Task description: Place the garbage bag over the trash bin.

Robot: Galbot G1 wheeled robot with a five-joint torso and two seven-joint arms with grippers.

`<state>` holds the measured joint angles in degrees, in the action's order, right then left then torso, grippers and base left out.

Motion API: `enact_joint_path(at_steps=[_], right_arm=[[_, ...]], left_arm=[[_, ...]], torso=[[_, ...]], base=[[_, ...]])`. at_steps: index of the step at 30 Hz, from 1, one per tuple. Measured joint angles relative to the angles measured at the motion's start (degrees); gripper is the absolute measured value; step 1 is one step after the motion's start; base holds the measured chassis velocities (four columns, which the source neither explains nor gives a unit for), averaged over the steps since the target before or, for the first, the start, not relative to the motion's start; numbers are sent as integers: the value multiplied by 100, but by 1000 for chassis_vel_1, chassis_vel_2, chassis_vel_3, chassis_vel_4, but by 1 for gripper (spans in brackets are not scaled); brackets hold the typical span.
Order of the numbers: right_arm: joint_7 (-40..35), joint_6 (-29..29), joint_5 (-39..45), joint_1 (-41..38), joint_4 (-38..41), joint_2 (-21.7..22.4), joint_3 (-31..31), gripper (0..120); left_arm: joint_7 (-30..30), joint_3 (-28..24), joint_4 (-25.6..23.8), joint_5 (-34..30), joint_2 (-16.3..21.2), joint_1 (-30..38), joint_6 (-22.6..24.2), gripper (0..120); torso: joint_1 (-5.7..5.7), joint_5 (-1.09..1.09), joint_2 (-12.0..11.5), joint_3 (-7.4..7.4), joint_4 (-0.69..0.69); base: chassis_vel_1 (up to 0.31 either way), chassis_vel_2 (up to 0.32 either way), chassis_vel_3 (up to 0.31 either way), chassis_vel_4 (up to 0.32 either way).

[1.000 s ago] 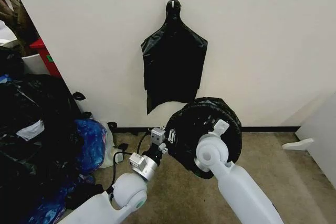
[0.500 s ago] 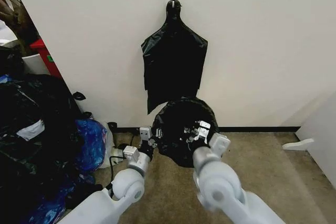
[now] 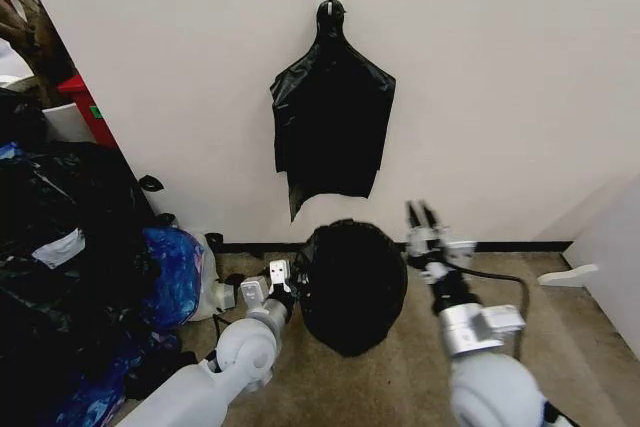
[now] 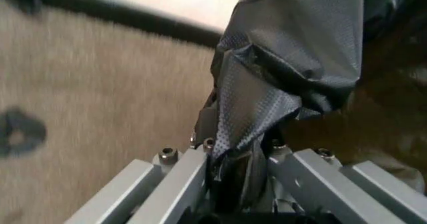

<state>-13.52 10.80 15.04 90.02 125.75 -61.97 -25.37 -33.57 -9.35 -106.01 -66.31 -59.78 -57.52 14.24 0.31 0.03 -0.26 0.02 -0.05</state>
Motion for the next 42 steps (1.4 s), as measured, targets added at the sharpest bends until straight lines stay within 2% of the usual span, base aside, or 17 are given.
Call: enact_joint_path(at_steps=[1,6,10,12,13,15,18,24,29,30,35,37,38,42], right_arm=[[0,0,0,0,0,0,0,34],[669,702,18,665,-392,-365,-574,56],[693,772,65,743,-419,-425,-623,66],[689,773,102,735,-420,-428,-646,76],[670,763,136,703,-420,-420,-659,81],[665,757,146,692,-420,-416,-662,83],[602,707,252,615,-423,-371,-678,97],[568,701,312,546,-492,-369,-646,100],[553,673,330,421,-526,-363,-564,100],[553,673,330,421,-526,-363,-564,100],[513,628,315,313,-543,-360,-444,100],[511,622,313,307,-543,-361,-432,100],[493,591,297,276,-543,-368,-373,100],[453,546,249,211,-539,-379,-283,100]], left_arm=[[0,0,0,0,0,0,0,2],[-195,-203,249,-92,-206,142,185,2],[-218,-334,430,10,-352,233,185,2],[-246,-438,588,103,-484,306,186,2],[-343,-509,667,196,-555,354,276,2],[-370,-525,684,220,-572,367,310,2],[-506,-691,727,402,-644,449,500,2],[-653,-871,654,453,-668,533,602,5],[-529,-926,557,543,-649,570,461,25],[-529,-926,557,543,-649,570,461,25],[-557,-934,238,557,-616,576,442,44],[-565,-934,206,556,-608,575,442,46],[-609,-936,67,553,-561,561,442,54],[-663,-873,-159,533,-461,522,442,71]], torso=[[0,0,0,0,0],[0,1,0,0,2],[0,2,1,-1,3],[0,0,0,-1,3],[0,0,0,0,3],[0,0,0,0,3],[0,0,1,-1,4],[0,-2,1,1,0],[1,-3,0,2,1],[1,-3,0,2,1],[1,-4,0,2,-1],[1,-4,0,2,-1],[1,-3,0,2,1],[1,-2,0,1,1]], base=[[0,0,0,0],[0,0,0,0],[0,0,0,0],[0,0,0,0],[0,0,0,0],[0,0,0,0],[0,0,0,0],[0,0,0,0],[0,0,0,0],[0,0,0,0],[0,0,0,0],[0,0,0,0],[0,0,0,0],[0,0,0,0]])
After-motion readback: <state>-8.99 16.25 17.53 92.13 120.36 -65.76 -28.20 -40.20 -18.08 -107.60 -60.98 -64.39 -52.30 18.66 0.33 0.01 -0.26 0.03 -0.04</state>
